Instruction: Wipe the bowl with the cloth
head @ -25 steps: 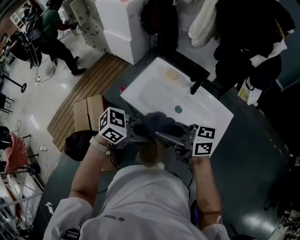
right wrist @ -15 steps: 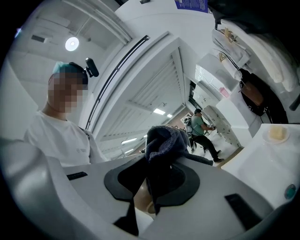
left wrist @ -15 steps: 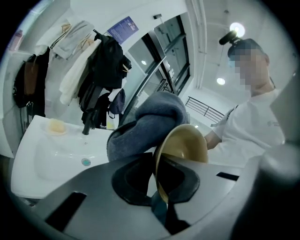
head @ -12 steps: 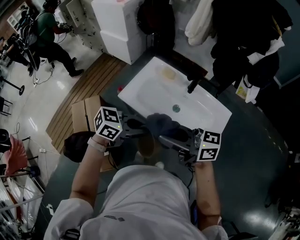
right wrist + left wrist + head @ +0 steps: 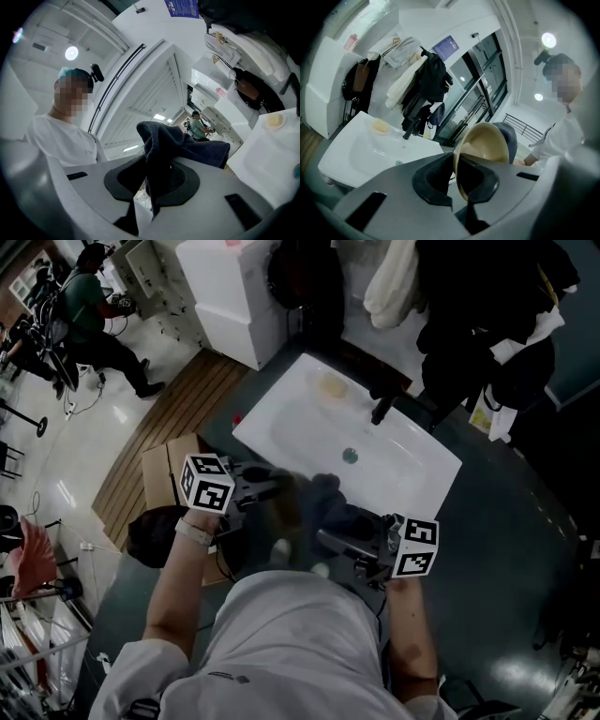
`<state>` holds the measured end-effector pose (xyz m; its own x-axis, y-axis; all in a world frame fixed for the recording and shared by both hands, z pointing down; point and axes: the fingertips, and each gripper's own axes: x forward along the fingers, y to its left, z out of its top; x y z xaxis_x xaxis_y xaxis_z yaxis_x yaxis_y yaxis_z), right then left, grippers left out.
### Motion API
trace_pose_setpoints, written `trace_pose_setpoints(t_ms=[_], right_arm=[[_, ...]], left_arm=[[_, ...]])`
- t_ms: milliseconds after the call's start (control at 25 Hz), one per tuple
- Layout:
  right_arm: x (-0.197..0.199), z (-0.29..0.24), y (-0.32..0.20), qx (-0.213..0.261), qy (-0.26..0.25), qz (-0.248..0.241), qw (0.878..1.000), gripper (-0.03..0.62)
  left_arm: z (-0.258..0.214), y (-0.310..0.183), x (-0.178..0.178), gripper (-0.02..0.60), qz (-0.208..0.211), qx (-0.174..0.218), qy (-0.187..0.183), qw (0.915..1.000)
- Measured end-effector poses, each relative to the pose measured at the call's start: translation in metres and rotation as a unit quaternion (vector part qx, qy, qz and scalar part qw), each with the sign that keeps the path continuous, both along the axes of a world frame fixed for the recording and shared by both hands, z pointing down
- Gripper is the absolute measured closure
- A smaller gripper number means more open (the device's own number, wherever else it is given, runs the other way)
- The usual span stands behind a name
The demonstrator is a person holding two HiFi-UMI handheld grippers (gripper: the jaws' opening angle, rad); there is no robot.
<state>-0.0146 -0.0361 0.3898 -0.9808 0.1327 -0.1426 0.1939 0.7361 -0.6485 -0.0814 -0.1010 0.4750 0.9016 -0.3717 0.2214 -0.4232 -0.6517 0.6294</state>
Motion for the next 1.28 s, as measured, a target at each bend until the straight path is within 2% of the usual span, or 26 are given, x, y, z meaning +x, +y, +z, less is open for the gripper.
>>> trace_pose_setpoints(t_ms=[200, 360, 560, 720, 920, 1280], right_arm=[[0.001, 0.006, 0.013, -0.015, -0.009, -0.004, 1.0, 0.513], [0.012, 0.004, -0.001, -0.048, -0.031, 0.034, 0.998, 0.513], [0.025, -0.002, -0.035, -0.088, -0.062, 0.097, 0.989, 0.513], [0.016, 0.007, -0.054, -0.122, -0.064, 0.125, 0.983, 0.513], [-0.007, 0.022, -0.06, -0.153, -0.062, 0.125, 0.978, 0.513], [-0.023, 0.018, -0.052, -0.202, -0.104, 0.101, 0.969, 0.513]], left_arm=[[0.003, -0.009, -0.013, 0.561, -0.049, -0.007, 0.01, 0.9987], [-0.008, -0.01, -0.022, 0.561, -0.075, 0.001, 0.049, 0.996], [-0.043, 0.0, -0.019, 0.561, -0.058, 0.031, 0.112, 0.9915], [-0.066, 0.011, -0.011, 0.561, -0.023, 0.056, 0.145, 0.9876], [-0.081, 0.022, 0.002, 0.561, 0.006, 0.075, 0.157, 0.9847], [-0.074, 0.027, 0.017, 0.561, 0.012, 0.074, 0.164, 0.9836]])
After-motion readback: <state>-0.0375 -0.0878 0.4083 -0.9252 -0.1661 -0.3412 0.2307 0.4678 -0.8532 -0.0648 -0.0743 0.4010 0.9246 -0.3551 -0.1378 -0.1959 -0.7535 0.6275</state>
